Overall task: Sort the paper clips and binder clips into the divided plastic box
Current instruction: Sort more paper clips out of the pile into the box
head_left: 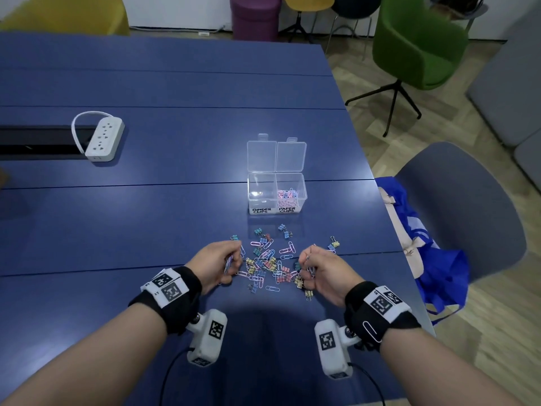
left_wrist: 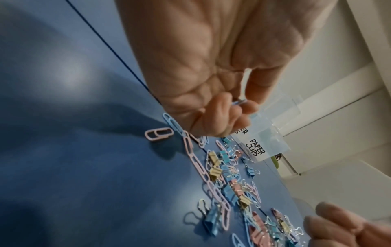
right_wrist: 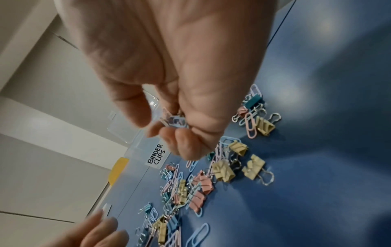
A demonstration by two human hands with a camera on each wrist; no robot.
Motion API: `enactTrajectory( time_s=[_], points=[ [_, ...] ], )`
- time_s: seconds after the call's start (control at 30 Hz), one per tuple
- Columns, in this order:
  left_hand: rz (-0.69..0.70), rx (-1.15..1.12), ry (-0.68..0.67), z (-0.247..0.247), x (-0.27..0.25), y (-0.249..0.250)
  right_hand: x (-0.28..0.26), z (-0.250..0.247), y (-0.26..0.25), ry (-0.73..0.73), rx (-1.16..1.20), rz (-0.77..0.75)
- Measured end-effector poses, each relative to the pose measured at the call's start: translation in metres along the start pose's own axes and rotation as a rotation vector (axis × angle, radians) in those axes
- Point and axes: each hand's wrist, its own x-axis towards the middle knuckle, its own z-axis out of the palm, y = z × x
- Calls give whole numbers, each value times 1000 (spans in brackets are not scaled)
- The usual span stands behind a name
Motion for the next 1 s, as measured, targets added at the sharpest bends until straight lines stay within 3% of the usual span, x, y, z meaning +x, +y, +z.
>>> enactTrajectory(
  time_s=[0.13,0.23,0.33,0.43,0.5,0.6,0.8,1.0],
  points=[
    [54,87,131,-6,4,-2,2,4,-5,-36,16,-17],
    [69,140,159,-10,3,2,11,8,-9,51,-168,-16],
    [110,325,225,-13,4,7,19,15,-19,135,-600,-41],
    [229,745,274,-20,3,9,24,27,-29,156,-1108,-178],
    [279,995,227,-23,2,11,28,34,-30,130,-1392,-307],
    [316,1177,125,-23,4,20,36,39,-33,36,-1657,-416],
    [251,1332,36,-20,15,39,47,41,-39,-189,-1826,-337],
    [203,1519,-79,-21,26,48,51,52,-33,-227,-1859,-403]
  ],
)
